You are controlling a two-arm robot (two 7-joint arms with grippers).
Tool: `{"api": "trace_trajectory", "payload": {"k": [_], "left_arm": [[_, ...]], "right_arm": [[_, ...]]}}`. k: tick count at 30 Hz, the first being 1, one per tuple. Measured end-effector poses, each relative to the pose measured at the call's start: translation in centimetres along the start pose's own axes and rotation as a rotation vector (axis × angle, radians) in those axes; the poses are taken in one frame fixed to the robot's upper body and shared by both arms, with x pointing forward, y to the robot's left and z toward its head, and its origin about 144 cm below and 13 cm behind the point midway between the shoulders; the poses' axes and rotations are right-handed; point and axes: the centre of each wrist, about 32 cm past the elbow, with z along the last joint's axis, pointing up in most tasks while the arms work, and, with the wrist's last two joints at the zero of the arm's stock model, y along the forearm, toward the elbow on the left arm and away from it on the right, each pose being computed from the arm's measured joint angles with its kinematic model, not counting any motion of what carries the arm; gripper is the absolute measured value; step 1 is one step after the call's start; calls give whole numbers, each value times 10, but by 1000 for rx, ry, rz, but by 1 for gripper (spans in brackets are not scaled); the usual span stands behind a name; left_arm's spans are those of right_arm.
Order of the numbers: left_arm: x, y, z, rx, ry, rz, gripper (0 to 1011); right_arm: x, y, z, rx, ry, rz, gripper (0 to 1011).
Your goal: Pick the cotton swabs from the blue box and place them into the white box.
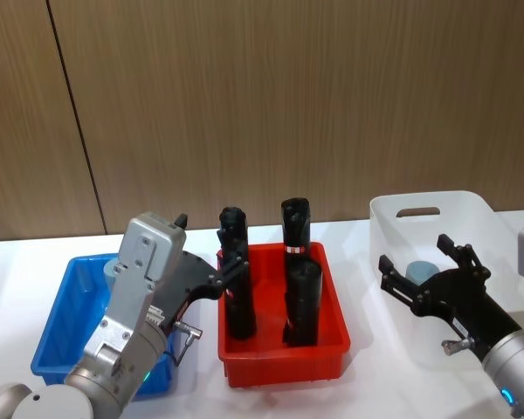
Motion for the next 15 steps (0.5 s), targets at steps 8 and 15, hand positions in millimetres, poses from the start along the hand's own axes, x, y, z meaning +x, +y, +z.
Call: {"api": "trace_trajectory", "payload": {"k": [8, 15], "left_arm": [[0, 0, 0, 0, -1, 0, 1004], [0, 0, 0, 0, -1, 1, 1004]], "right_arm": [[0, 0, 0, 0, 0, 0, 1002], [0, 0, 0, -1, 0, 1, 1002]]}}
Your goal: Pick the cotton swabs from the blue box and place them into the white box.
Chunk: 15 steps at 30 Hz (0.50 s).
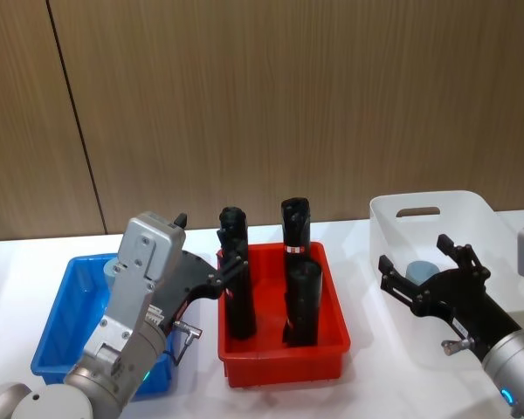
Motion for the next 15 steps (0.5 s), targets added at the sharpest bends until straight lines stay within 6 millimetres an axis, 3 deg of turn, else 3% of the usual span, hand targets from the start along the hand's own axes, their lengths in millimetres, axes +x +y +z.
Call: {"api": "trace_trajectory", "payload": {"k": [15], "left_arm": [[0, 0, 0, 1, 0, 0, 1004]], "right_arm": [[2, 2, -1, -26, -19, 25, 1002]]}}
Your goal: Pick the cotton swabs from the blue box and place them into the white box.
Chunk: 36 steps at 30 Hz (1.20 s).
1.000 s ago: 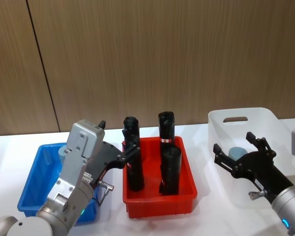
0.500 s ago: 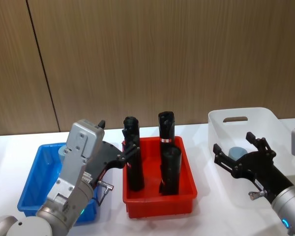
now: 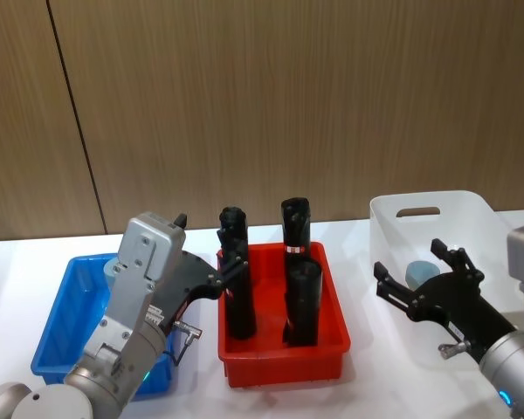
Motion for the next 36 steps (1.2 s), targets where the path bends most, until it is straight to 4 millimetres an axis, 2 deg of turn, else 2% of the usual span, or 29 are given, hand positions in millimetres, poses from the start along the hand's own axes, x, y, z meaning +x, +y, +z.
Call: {"api": "trace_trajectory", "payload": {"k": [18, 36], "left_arm": [[0, 0, 0, 0, 0, 0, 1004], [0, 0, 0, 0, 0, 0, 1004]], "right_arm": [[4, 19, -7, -102, -33, 107, 1002], [-4, 54, -14, -186, -29, 235, 1001]]}}
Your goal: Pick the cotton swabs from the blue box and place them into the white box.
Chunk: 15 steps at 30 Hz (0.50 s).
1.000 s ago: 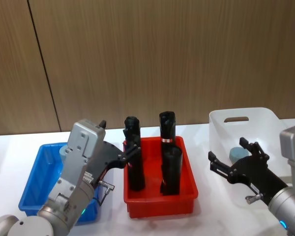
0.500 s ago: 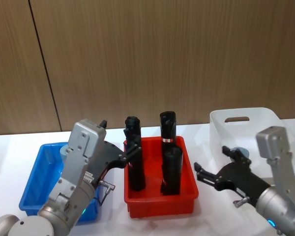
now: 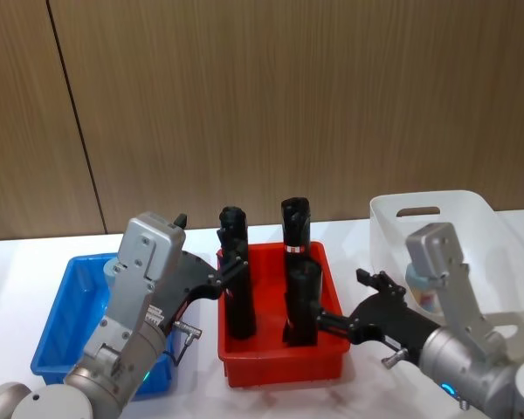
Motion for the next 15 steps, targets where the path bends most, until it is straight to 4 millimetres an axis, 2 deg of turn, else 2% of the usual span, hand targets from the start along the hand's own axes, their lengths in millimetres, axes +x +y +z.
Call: {"api": "trace_trajectory", "payload": {"k": [15], "left_arm": [[0, 0, 0, 0, 0, 0, 1004]], "right_arm": [[0, 29, -1, -40, 4, 32, 1002]]}}
